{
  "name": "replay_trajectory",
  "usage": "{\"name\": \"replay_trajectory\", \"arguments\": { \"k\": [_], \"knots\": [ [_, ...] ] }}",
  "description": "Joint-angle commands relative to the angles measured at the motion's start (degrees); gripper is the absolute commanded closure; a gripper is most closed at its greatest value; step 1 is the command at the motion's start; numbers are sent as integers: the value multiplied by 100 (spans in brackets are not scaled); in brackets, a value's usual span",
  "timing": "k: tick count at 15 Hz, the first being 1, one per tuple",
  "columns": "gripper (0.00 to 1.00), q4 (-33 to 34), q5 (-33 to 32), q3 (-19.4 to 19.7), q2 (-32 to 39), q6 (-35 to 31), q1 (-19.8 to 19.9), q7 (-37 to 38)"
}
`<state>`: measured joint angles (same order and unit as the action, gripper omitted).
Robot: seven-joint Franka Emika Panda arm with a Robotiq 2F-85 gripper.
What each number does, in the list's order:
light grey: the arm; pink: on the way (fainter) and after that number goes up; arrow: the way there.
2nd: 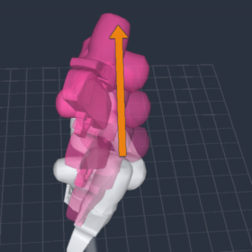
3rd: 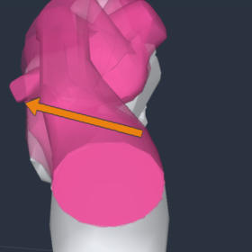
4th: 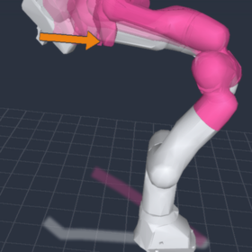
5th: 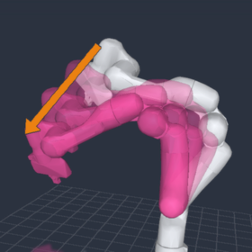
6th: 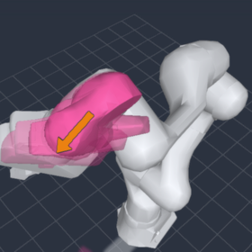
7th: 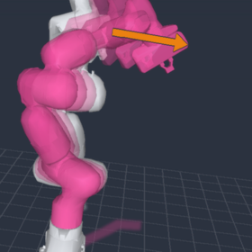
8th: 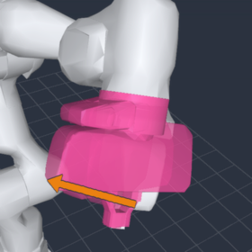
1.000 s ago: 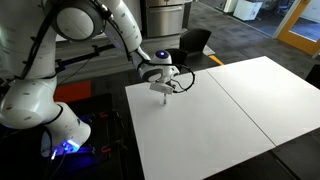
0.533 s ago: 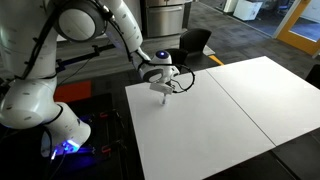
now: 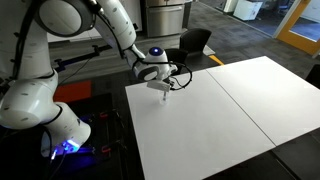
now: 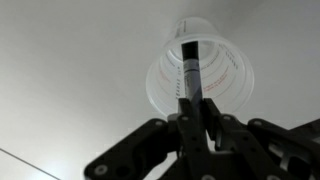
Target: Take the marker out of the cup and put it on the table
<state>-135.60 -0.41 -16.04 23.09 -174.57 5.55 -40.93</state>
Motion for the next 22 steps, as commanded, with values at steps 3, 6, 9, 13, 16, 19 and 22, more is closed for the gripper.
{"name": "replay_trajectory", "arguments": {
  "k": [3,6,9,13,16,19,22],
  "knots": [
    [95,-1034,76,-501,-1047,-736,472,-93],
    [95,-1523,48,-607,-1630,-1142,547,-49],
    [95,-1983,11,-609,-2137,-1848,576,17],
    [95,-2360,207,-34,-2798,-2077,409,172],
    [95,-2287,627,78,-3047,-1628,724,-53],
    [95,-2092,760,42,-3154,-1080,1125,-112],
    [95,-1614,657,249,-2964,-188,1081,-43]
  ]
}}
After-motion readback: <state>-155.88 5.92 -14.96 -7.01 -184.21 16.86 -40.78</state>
